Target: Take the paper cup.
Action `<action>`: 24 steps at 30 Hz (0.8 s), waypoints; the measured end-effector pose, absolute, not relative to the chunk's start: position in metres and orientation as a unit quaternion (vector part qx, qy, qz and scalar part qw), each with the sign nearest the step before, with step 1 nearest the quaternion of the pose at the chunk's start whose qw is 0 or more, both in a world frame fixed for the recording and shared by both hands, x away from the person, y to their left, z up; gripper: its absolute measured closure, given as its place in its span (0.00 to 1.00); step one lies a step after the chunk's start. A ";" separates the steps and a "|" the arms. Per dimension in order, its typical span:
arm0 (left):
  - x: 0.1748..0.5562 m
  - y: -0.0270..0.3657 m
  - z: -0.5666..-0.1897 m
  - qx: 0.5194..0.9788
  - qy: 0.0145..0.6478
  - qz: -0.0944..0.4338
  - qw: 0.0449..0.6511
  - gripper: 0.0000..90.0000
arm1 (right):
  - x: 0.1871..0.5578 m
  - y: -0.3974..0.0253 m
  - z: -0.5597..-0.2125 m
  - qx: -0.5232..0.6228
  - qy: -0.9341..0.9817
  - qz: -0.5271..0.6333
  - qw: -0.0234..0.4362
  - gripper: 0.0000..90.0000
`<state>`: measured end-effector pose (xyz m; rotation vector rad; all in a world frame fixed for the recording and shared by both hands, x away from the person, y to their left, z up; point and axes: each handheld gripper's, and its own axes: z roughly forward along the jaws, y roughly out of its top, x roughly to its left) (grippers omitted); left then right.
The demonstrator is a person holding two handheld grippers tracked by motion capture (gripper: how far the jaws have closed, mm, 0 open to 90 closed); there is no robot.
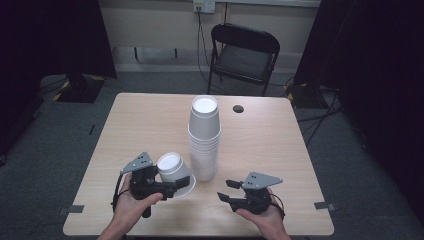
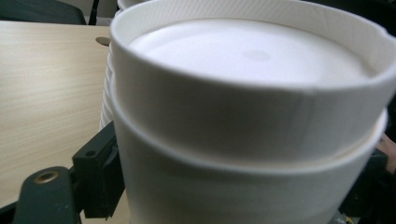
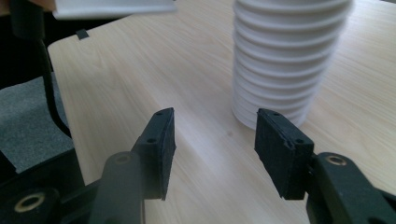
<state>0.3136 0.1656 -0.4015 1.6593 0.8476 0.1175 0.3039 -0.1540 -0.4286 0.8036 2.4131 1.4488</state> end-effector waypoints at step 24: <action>0.305 0.146 -0.403 0.714 0.358 0.010 0.602 0.17 | 0.309 -0.099 -0.431 0.218 0.821 0.516 0.108 0.59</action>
